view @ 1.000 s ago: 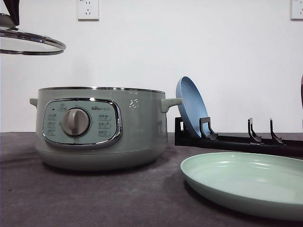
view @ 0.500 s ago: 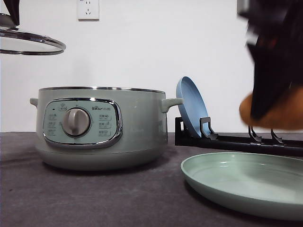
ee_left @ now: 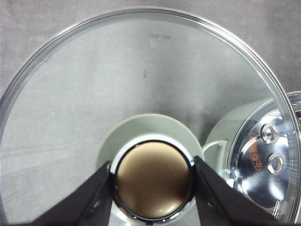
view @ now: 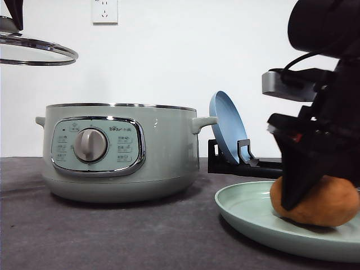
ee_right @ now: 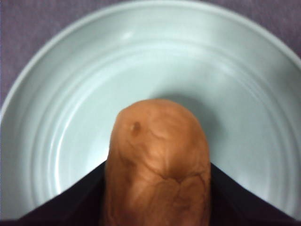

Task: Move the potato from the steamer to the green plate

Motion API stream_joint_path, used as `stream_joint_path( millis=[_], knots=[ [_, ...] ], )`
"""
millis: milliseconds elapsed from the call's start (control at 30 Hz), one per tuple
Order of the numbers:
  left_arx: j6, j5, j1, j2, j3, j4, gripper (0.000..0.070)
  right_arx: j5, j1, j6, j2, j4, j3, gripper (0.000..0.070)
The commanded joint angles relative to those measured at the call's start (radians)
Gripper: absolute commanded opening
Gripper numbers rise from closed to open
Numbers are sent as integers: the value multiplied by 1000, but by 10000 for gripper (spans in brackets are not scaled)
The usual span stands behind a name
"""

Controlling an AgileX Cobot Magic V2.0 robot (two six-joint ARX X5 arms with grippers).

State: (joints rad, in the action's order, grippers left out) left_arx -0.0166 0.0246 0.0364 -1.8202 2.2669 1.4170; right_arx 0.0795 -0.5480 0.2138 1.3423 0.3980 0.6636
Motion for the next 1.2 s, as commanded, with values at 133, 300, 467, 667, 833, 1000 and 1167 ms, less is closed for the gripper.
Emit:
stream_joint_path(
  millis=[133, 300, 467, 667, 833, 1000, 1167],
  knots=[
    [2, 1, 1, 20, 33, 16, 0, 2, -5, -8, 29, -7, 8, 236],
    [2, 1, 1, 20, 33, 15, 0, 0, -5, -4, 30, -7, 8, 439],
    [2, 1, 1, 20, 33, 15, 0, 1, -5, -3, -2, 39, 42, 552],
    [3, 1, 1, 20, 33, 15, 0, 3, -5, 3, -134, 250, 199, 616],
    [5, 1, 1, 20, 33, 13, 0, 0, -6, 3, -278, 456, 366, 696],
    [5, 1, 1, 20, 33, 11, 0, -2, -6, 4, -430, 580, 507, 696],
    [1, 1, -6, 20, 33, 11, 0, -3, -6, 6, -570, 629, 588, 696]
  ],
)
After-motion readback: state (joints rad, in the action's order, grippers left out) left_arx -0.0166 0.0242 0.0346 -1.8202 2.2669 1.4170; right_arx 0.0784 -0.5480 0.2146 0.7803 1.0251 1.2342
